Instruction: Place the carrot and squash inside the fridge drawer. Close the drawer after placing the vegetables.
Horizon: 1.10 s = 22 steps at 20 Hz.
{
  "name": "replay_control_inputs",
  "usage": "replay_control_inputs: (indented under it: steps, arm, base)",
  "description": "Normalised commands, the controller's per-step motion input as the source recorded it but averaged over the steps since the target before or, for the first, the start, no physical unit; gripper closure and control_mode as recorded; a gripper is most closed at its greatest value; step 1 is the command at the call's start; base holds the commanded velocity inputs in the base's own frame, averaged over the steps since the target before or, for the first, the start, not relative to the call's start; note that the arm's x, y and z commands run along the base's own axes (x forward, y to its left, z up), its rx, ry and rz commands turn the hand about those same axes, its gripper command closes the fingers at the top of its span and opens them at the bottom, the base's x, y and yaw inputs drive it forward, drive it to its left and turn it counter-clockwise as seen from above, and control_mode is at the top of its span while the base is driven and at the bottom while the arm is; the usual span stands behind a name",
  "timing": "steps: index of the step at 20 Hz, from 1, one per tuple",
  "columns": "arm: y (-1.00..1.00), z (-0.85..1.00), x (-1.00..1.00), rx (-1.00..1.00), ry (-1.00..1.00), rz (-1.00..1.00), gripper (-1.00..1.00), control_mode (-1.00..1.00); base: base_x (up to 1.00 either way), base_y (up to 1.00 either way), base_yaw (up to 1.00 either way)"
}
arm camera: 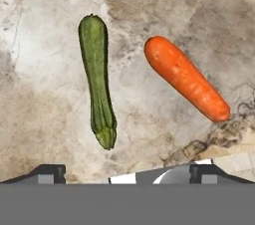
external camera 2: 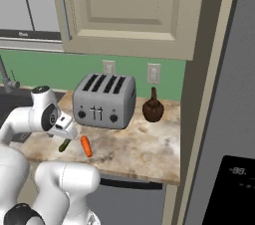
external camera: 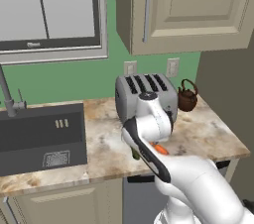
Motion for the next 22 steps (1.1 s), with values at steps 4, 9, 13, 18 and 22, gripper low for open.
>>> replay_control_inputs:
  steps: [4,9,13,18,22]
  arm:
    - [0.38,-0.27,0.28,0.0,0.02,0.0,-1.0,-1.0]
    - [0.01,-0.29,0.08,0.0,0.0,0.0,-1.0,-1.0]
    - [0.06,-0.28,0.16,0.0,0.02,0.0,-1.0,-1.0]
    - [0.08,-0.27,0.17,0.0,0.03,0.0,-1.0,-1.0]
    - [0.03,-0.22,0.19,0.0,0.01,0.0,-1.0,-1.0]
  base:
    - [0.0,0.0,0.0]
    - [0.0,0.0,0.0]
    - [0.0,0.0,0.0]
    - [0.0,0.0,0.0]
    - [0.0,0.0,0.0]
